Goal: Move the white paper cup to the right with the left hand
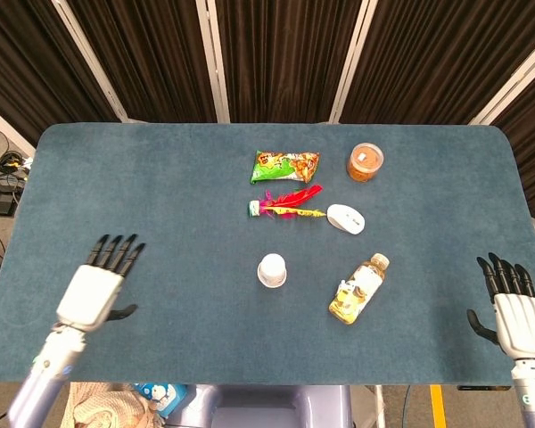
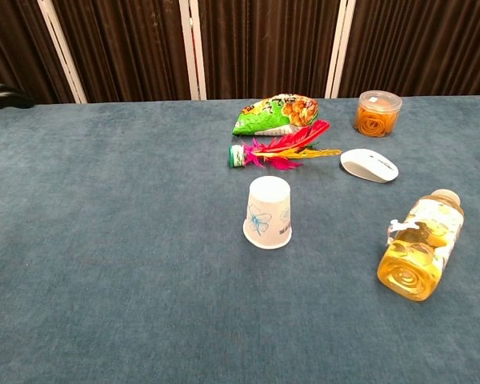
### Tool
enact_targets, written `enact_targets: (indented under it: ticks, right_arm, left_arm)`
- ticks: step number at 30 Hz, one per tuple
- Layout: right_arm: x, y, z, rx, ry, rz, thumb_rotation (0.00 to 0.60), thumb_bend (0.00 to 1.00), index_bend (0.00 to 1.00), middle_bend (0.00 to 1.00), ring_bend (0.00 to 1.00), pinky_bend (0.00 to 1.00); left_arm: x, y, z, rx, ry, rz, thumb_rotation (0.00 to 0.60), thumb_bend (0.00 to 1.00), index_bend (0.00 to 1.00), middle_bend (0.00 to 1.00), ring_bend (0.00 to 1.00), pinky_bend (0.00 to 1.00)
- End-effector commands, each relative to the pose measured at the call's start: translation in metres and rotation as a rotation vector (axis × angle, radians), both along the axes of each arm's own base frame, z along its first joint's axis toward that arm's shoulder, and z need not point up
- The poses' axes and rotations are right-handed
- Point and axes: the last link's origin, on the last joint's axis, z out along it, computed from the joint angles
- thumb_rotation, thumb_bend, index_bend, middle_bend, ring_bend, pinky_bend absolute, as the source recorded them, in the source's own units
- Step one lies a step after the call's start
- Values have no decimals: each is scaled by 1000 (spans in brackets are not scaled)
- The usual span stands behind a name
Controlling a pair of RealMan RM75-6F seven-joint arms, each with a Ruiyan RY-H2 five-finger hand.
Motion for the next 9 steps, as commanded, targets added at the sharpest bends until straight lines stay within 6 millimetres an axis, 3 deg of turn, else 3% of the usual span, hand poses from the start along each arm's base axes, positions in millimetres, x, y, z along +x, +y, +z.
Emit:
enact_targets:
  ticks: [1,9]
  right_arm:
    - [0,0,0,-1,2,2,600,346,0,0,0,27]
    - [1,0,-1,-1,-1,14,600,347,0,0,0,27]
  left_arm:
    - [-30,-16,19,66,-9,25,600,37,0,0,0,0]
    - [-65,-35,35,128,-23,57,600,37,0,0,0,0]
